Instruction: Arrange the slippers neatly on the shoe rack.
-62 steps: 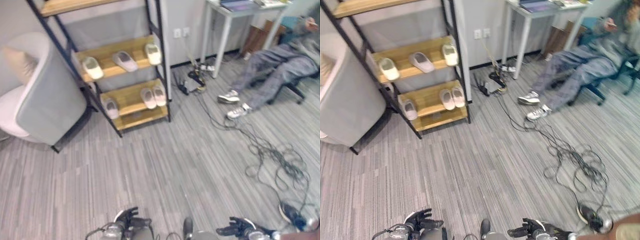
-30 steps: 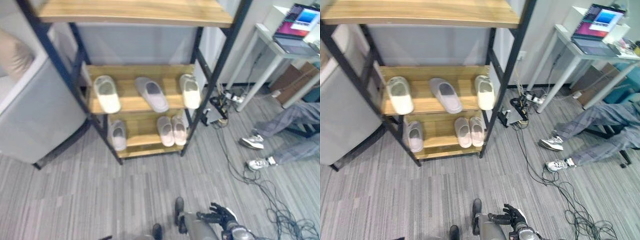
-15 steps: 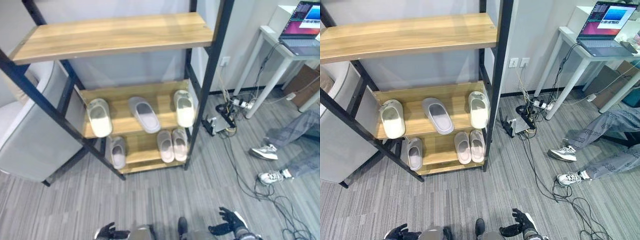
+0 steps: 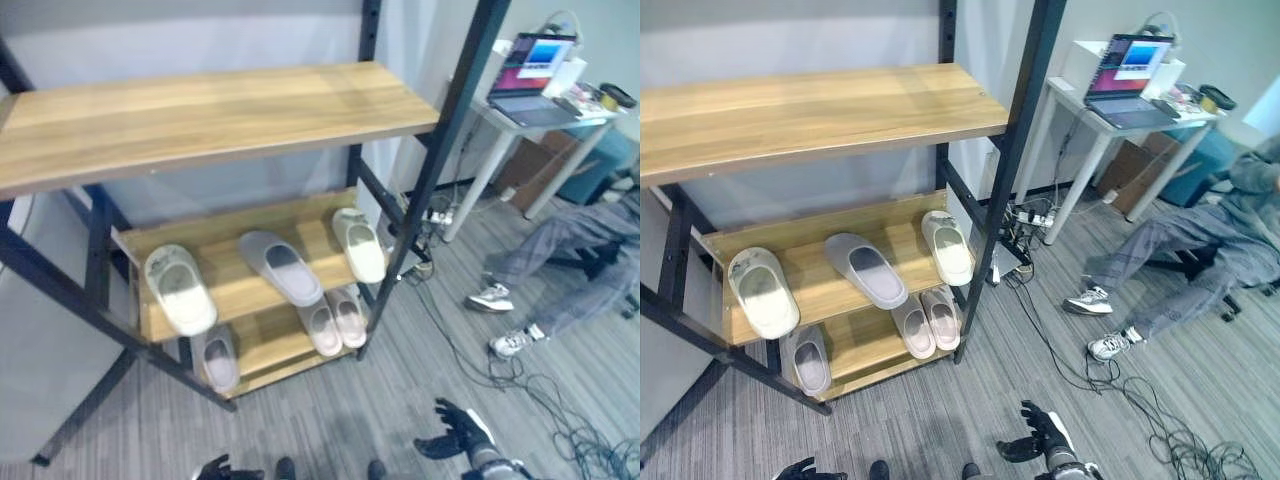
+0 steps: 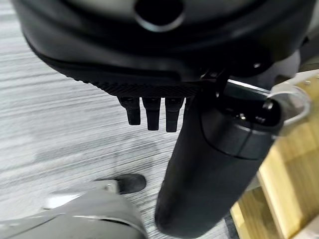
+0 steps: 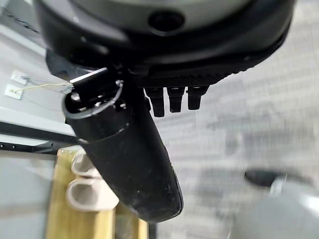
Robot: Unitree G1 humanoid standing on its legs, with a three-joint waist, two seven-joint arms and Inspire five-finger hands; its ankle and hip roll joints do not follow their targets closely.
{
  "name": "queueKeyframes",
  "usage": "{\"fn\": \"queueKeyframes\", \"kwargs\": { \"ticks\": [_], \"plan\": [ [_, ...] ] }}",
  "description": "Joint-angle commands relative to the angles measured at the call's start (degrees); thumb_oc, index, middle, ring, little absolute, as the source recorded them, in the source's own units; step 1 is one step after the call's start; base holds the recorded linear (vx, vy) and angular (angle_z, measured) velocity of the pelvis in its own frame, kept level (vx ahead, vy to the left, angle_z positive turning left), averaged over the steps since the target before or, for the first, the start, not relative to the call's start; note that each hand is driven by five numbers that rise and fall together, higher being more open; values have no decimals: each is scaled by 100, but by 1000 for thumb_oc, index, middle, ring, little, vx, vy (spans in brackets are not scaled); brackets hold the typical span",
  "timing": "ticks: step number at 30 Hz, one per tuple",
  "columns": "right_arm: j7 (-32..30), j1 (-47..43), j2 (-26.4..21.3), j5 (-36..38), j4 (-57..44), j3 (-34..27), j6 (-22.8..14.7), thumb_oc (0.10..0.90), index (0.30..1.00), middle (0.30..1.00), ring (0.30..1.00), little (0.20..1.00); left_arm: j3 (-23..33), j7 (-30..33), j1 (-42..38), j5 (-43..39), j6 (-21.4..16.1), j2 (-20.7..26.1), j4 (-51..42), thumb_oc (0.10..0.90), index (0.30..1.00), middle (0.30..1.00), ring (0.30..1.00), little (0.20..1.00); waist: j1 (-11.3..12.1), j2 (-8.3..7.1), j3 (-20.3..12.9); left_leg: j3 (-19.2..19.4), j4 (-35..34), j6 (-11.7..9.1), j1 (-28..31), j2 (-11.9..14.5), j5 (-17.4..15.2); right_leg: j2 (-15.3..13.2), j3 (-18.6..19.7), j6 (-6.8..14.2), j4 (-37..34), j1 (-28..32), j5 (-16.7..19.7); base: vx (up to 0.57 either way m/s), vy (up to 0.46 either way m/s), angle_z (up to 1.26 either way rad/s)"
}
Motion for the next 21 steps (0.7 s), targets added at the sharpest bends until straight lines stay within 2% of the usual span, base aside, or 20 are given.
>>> {"fn": "queueKeyframes", "kwargs": {
  "ticks": [1, 7, 8, 11, 14, 16, 19, 20, 21],
  "plan": [
    [199, -95, -368, 129, -388, -144, -270, 800, 900, 900, 900, 900, 84, -40, 44, 259, -144, 83, 92, 800, 900, 900, 900, 900, -16, 198, -113, -470, 634, -188, -184, 321, -572, 106, -74, 214, 239, -105, -168, 24, 21, -16],
    [420, 80, -311, 265, -166, -94, -276, 800, 900, 900, 900, 900, 33, -186, 103, 300, -153, -9, 136, 800, 900, 900, 900, 900, -109, 269, -353, -573, 376, -190, -49, 256, -505, 25, -150, 159, -178, 178, -225, 41, -13, 25],
    [260, -249, -76, 1560, 2951, -1239, 183, 800, 900, 900, 900, 900, -1485, -516, -344, 1145, -117, -229, -328, 800, 900, 900, 900, 900, -238, 455, -45, -342, 713, -577, -649, 980, 142, 300, -949, -138, -225, 309, -585, 39, 19, 12],
    [225, -282, -88, 1401, 2848, -1165, 157, 800, 900, 900, 900, 900, -1365, -507, -245, 1266, -54, -228, -48, 800, 900, 900, 900, 900, -217, 481, -121, -354, 510, -600, -492, 975, 189, 295, -1004, -138, -274, 399, -587, 40, 44, 19],
    [81, -340, -186, 841, 2276, -855, 72, 800, 900, 900, 900, 900, -1244, -487, -118, 1436, -23, -176, 100, 800, 900, 900, 900, 900, -146, 488, -191, -504, 279, -577, -320, 889, 157, 285, -1002, -123, -269, 461, -580, 13, 54, 5],
    [118, -290, -281, 765, 1413, -732, -2, 800, 900, 900, 900, 900, -1111, -470, -88, 1418, -9, -116, 104, 800, 900, 900, 900, 900, -117, 469, -249, -528, 103, -570, -229, 816, 156, 246, -1046, -91, -302, 487, -550, -4, 107, 9],
    [218, -188, -319, 922, 721, -721, -59, 800, 900, 900, 900, 900, -1063, -451, -33, 1459, -11, -90, 93, 800, 900, 900, 900, 900, -111, 455, -304, -507, -7, -551, -163, 785, 134, 209, -1068, -51, -359, 503, -499, 7, 81, 11],
    [280, -105, -538, 659, -248, -562, -162, 800, 900, 900, 900, 900, -1034, -459, 10, 1579, -19, -77, 72, 800, 900, 900, 900, 900, -91, 437, -332, -491, -100, -526, -105, 740, 96, 175, -1063, -2, -399, 496, -451, 5, 130, 2],
    [296, -114, -669, 511, -657, -508, -231, 800, 900, 900, 900, 900, -1033, -460, 13, 1619, -31, -78, 21, 800, 900, 900, 900, 900, -70, 431, -342, -494, -127, -509, -85, 716, 82, 154, -1057, 19, -424, 498, -429, 5, 124, 4]
  ]
}}
